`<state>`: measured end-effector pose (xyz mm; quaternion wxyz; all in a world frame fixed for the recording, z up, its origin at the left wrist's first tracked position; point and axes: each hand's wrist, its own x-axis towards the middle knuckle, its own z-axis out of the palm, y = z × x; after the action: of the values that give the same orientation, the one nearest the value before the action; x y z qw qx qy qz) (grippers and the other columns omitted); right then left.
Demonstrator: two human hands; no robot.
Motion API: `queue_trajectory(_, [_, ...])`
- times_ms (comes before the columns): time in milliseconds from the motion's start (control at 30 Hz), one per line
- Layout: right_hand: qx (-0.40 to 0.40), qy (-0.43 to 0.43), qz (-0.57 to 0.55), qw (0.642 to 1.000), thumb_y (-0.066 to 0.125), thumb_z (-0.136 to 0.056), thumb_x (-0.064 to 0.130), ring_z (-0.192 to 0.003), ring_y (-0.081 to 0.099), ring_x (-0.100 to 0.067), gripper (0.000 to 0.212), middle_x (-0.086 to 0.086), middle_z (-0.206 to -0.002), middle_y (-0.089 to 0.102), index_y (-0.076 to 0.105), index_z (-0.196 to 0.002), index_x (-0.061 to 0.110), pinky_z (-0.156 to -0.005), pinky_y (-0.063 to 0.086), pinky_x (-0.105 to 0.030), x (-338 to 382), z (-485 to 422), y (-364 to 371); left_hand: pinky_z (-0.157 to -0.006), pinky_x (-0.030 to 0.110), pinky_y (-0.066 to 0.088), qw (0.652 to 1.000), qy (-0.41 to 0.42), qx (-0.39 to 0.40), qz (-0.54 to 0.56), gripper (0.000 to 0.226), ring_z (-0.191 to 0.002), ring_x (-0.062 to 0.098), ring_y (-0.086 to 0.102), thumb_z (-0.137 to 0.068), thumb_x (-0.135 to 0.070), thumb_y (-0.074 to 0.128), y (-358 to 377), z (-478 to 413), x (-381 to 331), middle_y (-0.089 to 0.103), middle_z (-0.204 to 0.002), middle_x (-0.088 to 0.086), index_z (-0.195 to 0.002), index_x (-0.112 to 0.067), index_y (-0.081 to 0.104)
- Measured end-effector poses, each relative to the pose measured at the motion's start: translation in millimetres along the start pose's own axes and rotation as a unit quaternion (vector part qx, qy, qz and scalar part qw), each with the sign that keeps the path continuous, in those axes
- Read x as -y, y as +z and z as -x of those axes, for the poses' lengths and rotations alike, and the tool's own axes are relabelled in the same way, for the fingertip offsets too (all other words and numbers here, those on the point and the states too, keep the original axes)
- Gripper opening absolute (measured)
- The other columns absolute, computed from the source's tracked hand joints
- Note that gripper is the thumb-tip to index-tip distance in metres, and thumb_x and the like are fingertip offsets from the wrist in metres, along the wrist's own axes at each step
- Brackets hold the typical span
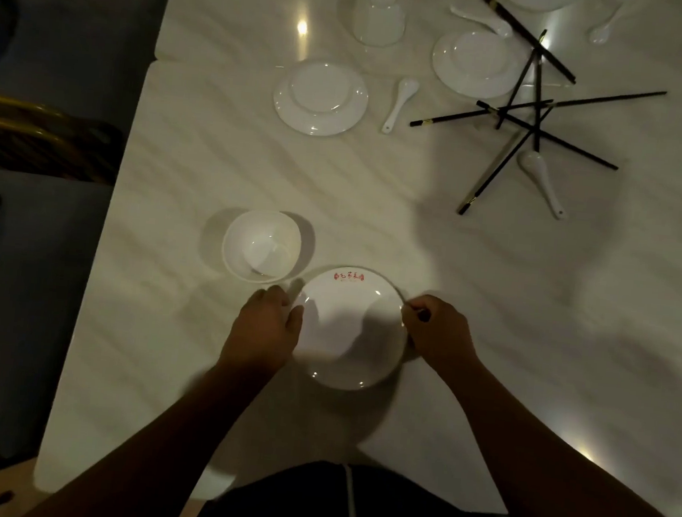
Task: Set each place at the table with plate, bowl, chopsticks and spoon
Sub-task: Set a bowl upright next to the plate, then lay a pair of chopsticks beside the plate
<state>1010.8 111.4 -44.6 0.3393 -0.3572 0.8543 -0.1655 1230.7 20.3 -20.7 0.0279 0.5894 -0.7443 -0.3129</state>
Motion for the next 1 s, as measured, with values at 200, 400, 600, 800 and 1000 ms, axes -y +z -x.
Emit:
queue_trajectory(200, [-0.062,0.016,-0.006,0.998,0.054,-0.093,0.028,-0.077,0.052,-0.017,0.02,0.001,-0.081,0.059,0.066,-0.092,0.012,-0.071,0.033,-0.022,-16,-44,-49,-0.059,0.021,0.045,0.994,0.095,0.03,0.048,0.011,-0.065,0.011,0.057,-0.094,-0.029,0.051,-10,-25,-58,0.058,-0.072,-0.002,-0.096,-0.018,0.055])
queue_trajectory(400, [-0.104,0.041,-0.017,0.994,0.054,-0.091,0.028,-0.084,0.057,-0.02,0.02,-0.006,-0.094,0.066,0.065,-0.093,0.011,-0.073,0.036,-0.024,-22,-116,-104,-0.075,0.032,0.051,0.987,0.144,0.068,0.021,0.023,-0.073,0.016,0.058,-0.093,-0.025,0.052,27,-91,-109,0.065,-0.089,0.005,-0.11,-0.013,0.06])
queue_trajectory(600, [-0.055,0.031,0.043,0.997,0.046,-0.092,0.037,-0.085,0.062,-0.03,0.031,-0.007,-0.081,0.059,0.058,-0.085,0.01,-0.067,0.039,-0.03,-10,-204,-146,-0.085,0.04,0.048,0.966,0.229,0.073,-0.098,0.03,-0.094,0.033,0.059,-0.09,-0.023,0.054,55,-178,-161,0.062,-0.106,0.016,-0.116,-0.009,0.061])
queue_trajectory(800, [-0.001,0.049,-0.015,0.999,0.048,-0.09,0.032,-0.07,0.057,-0.026,0.026,-0.006,-0.071,0.056,0.056,-0.077,0.01,-0.063,0.046,-0.032,-14,-247,-153,-0.097,0.045,0.041,0.964,0.22,-0.014,-0.15,0.038,-0.109,0.039,0.05,-0.091,-0.021,0.051,77,-263,-221,0.05,-0.124,0.019,-0.128,-0.012,0.052])
queue_trajectory(1000, [-0.024,0.036,-0.12,0.992,0.056,-0.088,0.022,-0.055,0.051,-0.01,0.021,0.002,-0.061,0.052,0.055,-0.072,0.009,-0.048,0.036,-0.02,-32,-251,-153,-0.096,0.052,0.038,0.957,0.169,-0.054,-0.23,0.044,-0.118,0.043,0.044,-0.093,-0.025,0.048,102,-312,-253,0.047,-0.13,0.017,-0.135,-0.015,0.043])
